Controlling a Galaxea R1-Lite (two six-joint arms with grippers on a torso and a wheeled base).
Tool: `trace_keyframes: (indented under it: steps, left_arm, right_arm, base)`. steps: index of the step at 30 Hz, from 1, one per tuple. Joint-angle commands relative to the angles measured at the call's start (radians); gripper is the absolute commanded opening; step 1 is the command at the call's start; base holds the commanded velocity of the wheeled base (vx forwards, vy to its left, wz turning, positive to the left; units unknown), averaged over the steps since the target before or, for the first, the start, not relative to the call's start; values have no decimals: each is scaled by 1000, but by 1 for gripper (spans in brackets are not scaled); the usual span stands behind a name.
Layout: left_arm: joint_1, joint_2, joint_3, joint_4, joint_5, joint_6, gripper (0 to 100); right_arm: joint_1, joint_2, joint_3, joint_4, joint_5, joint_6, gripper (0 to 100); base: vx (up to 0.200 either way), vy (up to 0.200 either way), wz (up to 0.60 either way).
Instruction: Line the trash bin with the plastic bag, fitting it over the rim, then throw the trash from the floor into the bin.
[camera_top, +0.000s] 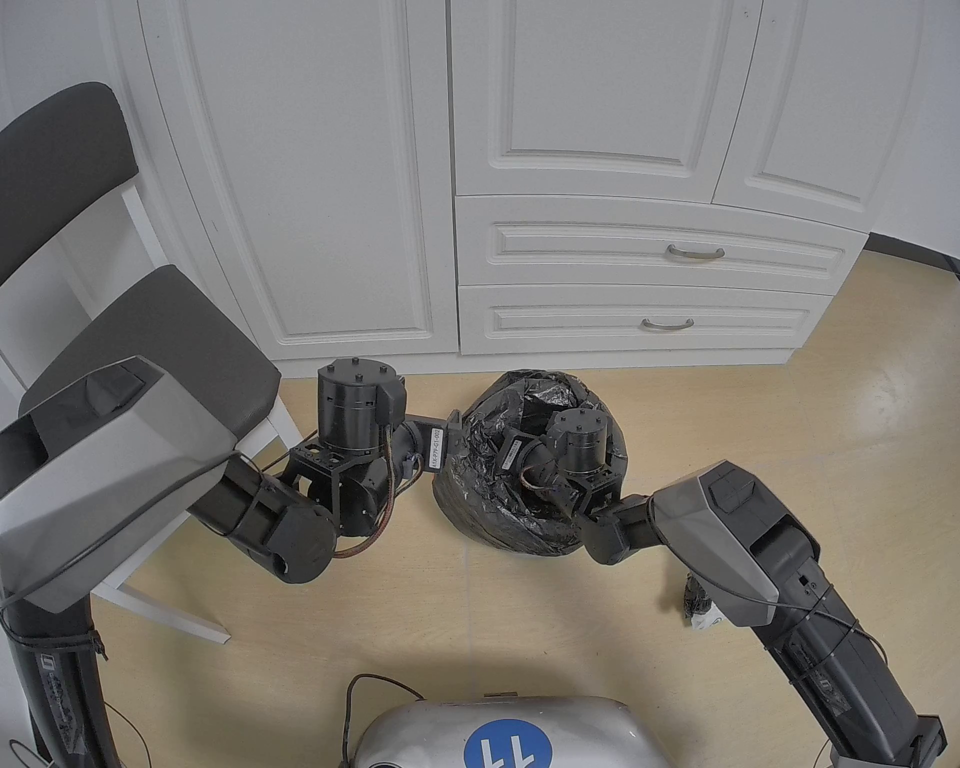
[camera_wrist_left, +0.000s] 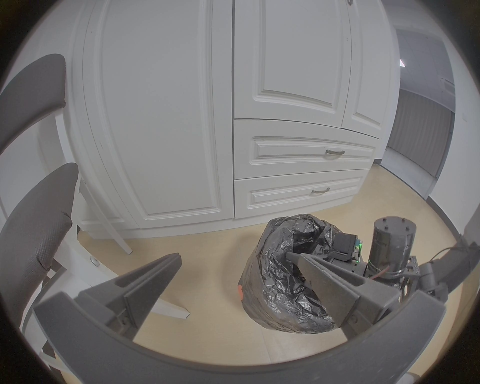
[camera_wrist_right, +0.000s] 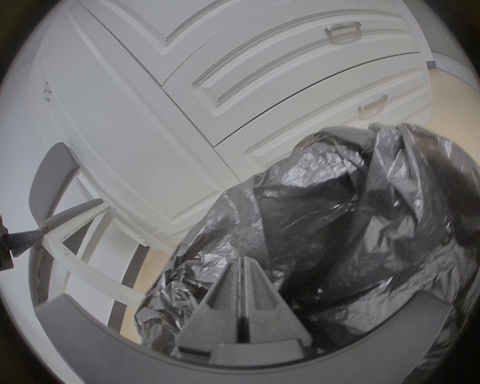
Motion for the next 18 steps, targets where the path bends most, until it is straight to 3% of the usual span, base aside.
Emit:
trace_keyframes:
  steps: [1, 5, 13, 18]
  left_arm:
    - [-1, -1, 6, -2, 0, 0, 100]
    - [-1, -1, 23, -19, 0, -5, 100]
    - [-1, 4, 45, -57, 0, -3, 100]
    - [-1, -1, 46, -57, 0, -5, 100]
  right_arm:
    - [-27, -51, 1, 113, -9, -44, 0]
    - [-52, -61, 1, 215, -33, -93, 0]
    - [-52, -17, 1, 208, -90, -234, 0]
    - [-55, -22, 1, 211, -133, -280, 0]
  base:
    - [0, 0, 0]
    - [0, 0, 0]
    - [0, 0, 0]
    - [0, 0, 0]
